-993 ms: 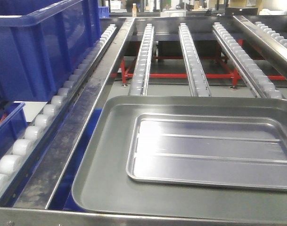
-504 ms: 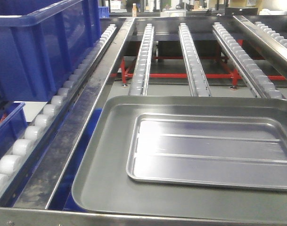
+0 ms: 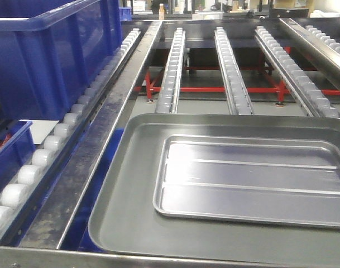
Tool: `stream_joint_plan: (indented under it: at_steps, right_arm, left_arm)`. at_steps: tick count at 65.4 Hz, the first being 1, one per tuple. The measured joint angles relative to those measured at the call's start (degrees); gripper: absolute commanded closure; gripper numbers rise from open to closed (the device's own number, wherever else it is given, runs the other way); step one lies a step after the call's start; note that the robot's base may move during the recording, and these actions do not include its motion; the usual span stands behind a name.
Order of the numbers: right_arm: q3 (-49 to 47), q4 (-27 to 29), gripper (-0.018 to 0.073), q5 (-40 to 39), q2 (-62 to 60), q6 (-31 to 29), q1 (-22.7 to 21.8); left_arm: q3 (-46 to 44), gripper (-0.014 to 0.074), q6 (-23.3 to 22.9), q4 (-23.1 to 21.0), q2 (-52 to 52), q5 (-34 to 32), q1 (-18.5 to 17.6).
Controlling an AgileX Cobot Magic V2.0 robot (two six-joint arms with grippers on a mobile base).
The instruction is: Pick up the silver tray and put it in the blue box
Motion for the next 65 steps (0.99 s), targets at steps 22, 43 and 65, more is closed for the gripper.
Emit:
stream_joint_plan:
  at_steps: [22, 43, 65]
  right_arm:
    - [-12.1, 0.3, 0.0406, 10.6, 12.4, 0.1, 0.0]
    - [-14.4, 0.3, 0.007, 20.1, 19.5, 0.1, 1.8]
    - [-21.6, 3.9, 0.007, 30.9, 36.1, 0.1, 8.9]
  left_arm:
    - [-19.8, 0.0402, 12.4, -10.8, 29.8, 12.0, -16.3]
    - [-30.1, 0.0344, 14.4, -16.6, 55.6, 4.8, -40.7]
    - [-35.4, 0.0344, 14.1, -25.0, 67.4, 9.0, -42.8]
